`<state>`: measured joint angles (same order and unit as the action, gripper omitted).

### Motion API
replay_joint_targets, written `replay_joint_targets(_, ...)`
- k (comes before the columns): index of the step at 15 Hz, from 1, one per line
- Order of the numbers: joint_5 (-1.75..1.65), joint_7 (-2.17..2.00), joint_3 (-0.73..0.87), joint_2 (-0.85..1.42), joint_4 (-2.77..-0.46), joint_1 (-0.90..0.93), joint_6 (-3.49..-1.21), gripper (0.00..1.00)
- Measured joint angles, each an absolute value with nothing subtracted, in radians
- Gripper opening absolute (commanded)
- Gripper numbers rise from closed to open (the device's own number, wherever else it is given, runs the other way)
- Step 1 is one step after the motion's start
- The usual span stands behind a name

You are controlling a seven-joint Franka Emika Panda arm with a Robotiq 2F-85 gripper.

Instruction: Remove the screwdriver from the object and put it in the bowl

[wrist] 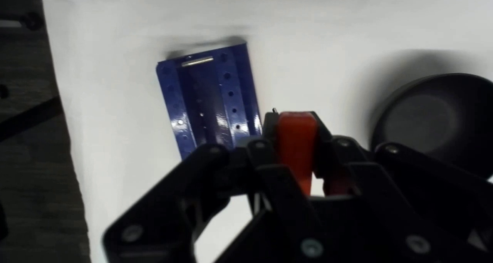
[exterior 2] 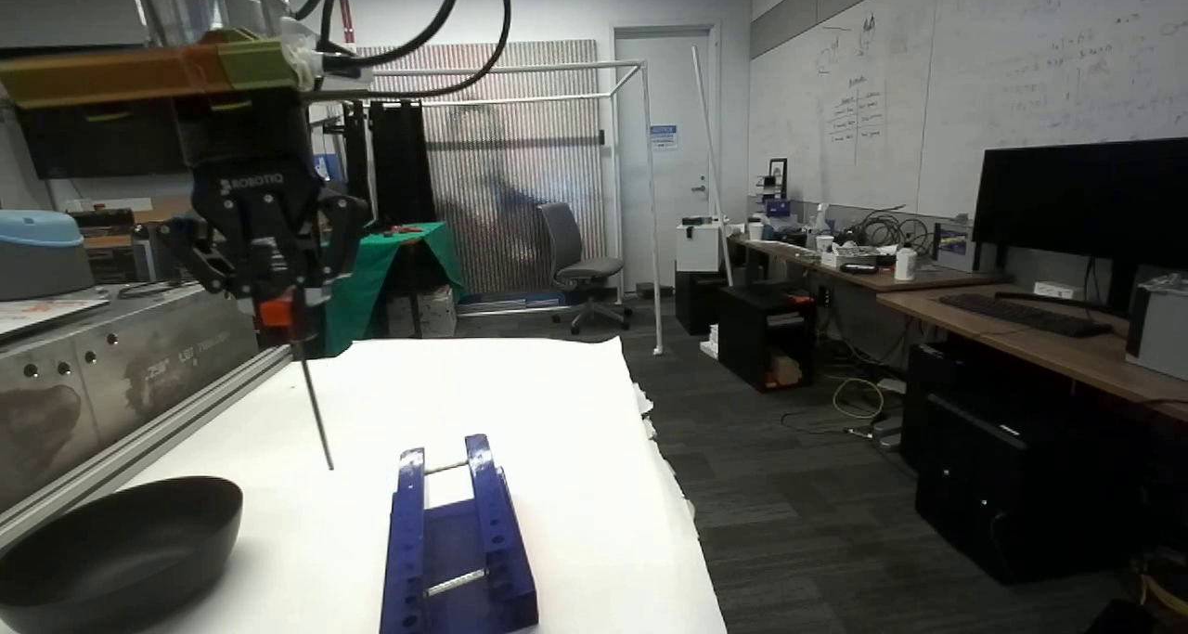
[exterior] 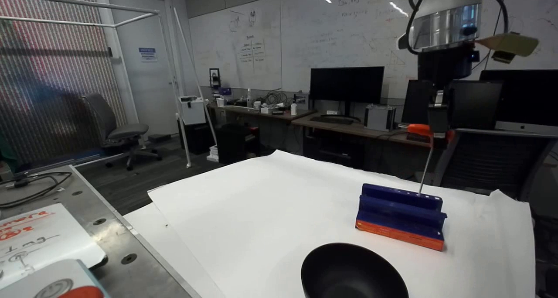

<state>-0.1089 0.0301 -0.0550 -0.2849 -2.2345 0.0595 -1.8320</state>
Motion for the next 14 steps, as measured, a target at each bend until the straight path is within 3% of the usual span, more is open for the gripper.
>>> replay_joint_targets(8, 0.262, 0.303, -0.009, -0.216, -2.283, 0.074, -1.865, 0.07)
replay_joint_targets(14, 0.385, 0.347, -0.047, -0.078, -2.319, 0.102, -2.069, 0.07)
